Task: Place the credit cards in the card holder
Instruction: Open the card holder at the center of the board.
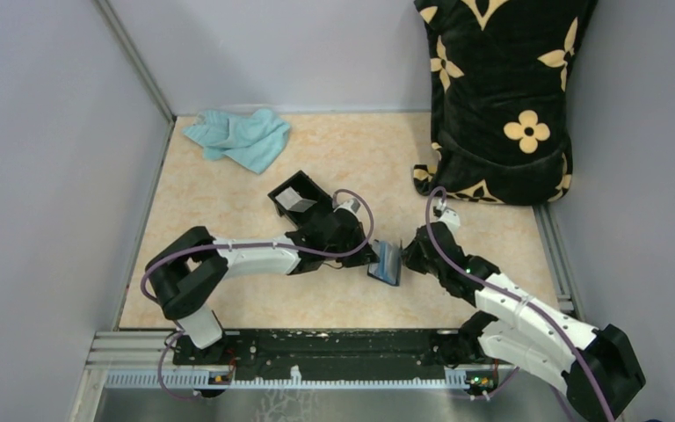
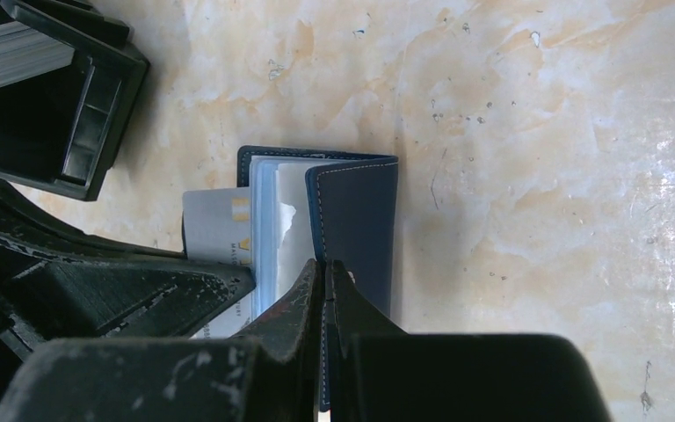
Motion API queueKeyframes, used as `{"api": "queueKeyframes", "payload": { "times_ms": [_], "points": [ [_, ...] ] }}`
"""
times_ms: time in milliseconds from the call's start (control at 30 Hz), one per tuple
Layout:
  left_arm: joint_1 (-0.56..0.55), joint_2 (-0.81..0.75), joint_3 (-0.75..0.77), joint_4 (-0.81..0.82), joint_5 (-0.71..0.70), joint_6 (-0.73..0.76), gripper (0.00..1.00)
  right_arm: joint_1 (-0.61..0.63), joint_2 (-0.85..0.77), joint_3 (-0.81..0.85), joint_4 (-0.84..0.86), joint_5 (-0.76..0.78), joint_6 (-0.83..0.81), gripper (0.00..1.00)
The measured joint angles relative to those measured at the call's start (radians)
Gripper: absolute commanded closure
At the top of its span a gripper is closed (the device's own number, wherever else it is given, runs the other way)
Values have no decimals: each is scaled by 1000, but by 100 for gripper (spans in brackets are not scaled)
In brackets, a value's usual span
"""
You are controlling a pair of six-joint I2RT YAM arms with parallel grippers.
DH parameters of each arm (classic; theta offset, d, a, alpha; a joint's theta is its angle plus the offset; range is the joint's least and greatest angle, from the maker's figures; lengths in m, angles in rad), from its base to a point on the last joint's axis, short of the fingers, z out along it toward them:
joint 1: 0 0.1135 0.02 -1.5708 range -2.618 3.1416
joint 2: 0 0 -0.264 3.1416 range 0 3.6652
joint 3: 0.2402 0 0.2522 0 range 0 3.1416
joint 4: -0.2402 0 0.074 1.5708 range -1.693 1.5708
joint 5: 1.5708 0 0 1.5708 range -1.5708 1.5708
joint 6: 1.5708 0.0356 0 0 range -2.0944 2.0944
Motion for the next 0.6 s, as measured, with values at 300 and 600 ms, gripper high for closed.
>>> {"api": "queueKeyframes", "payload": {
  "times_ms": [300,600],
  "points": [
    [-31,53,8,34,16,-3,100,-6,-29,-26,-2,5,1,100],
    [-62,91,69,41,18,-3,100,-16,-44,-48,-2,11,9,100]
  ]
}}
